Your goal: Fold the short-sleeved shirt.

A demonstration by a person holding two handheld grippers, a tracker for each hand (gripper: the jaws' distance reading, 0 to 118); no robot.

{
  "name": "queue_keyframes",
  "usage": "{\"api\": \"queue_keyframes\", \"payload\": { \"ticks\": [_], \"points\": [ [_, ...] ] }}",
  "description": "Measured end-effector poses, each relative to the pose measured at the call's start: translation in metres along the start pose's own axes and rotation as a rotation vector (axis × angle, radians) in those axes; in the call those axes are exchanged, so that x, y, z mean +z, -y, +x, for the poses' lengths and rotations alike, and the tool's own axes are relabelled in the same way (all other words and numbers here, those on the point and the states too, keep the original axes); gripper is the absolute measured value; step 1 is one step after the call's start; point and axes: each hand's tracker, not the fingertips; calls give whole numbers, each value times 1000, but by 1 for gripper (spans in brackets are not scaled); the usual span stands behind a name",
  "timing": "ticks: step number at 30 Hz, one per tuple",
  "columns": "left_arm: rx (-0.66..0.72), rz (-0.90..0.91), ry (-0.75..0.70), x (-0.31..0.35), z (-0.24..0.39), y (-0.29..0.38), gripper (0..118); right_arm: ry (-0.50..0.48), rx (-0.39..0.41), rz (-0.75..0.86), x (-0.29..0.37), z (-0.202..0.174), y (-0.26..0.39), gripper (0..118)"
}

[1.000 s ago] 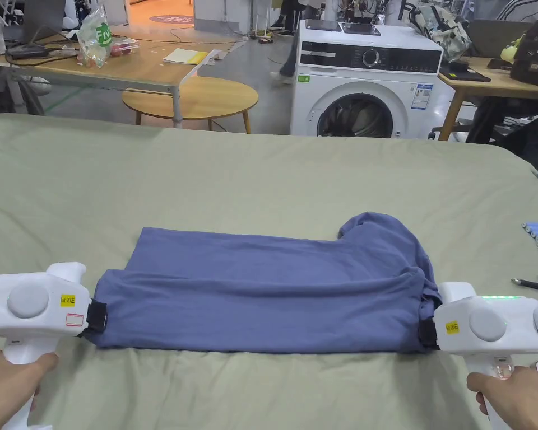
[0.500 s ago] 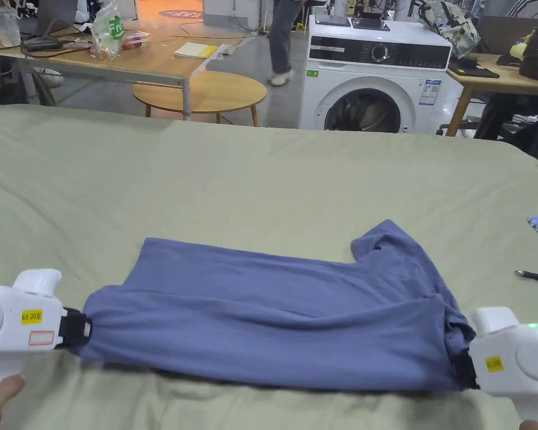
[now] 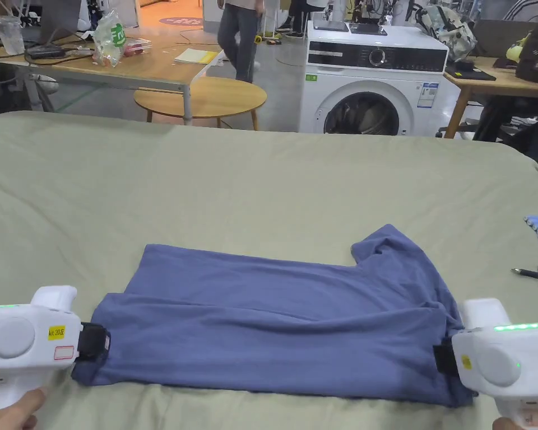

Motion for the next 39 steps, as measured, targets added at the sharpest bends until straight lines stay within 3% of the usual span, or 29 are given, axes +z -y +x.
{"api": "queue_keyframes", "payload": {
  "ticks": [2,7,8,10,11,12,14,16,20,25,28,31,34,39],
  "points": [
    [12,91,3,12,9,-7,35,-39,-68,93,11,-4,-11,56],
    [-63,382,38,36,39,-15,35,-104,-111,370,22,-29,-25,55],
    [-74,431,42,38,46,-16,35,-104,-118,410,23,-35,-27,47],
    [-85,505,44,41,57,-17,28,-114,-142,469,24,-44,-30,13],
    [-90,522,37,42,62,-20,7,-106,-153,490,24,-48,-32,1],
    [-89,534,6,40,67,-22,0,-103,-163,501,24,-52,-33,0],
    [-97,564,-17,35,69,-29,0,-134,-177,516,23,-56,-37,0],
    [-81,497,39,21,58,-49,0,-148,-176,510,20,-59,-44,0],
    [-71,335,-11,-22,39,-102,0,-173,-152,466,4,-65,-60,0],
    [6,101,51,-94,1,-170,0,-181,-133,413,-18,-68,-76,0],
    [-17,-41,12,-129,-4,-196,10,-175,-124,380,-30,-67,-81,0],
    [68,-157,73,-158,-12,-210,47,-165,-120,364,-37,-63,-84,0],
    [97,-212,52,-183,-12,-213,50,-154,-120,348,-44,-56,-84,0],
    [-56,-203,-26,-183,14,-208,47,-130,-121,303,-53,-40,-88,0]
  ]
}}
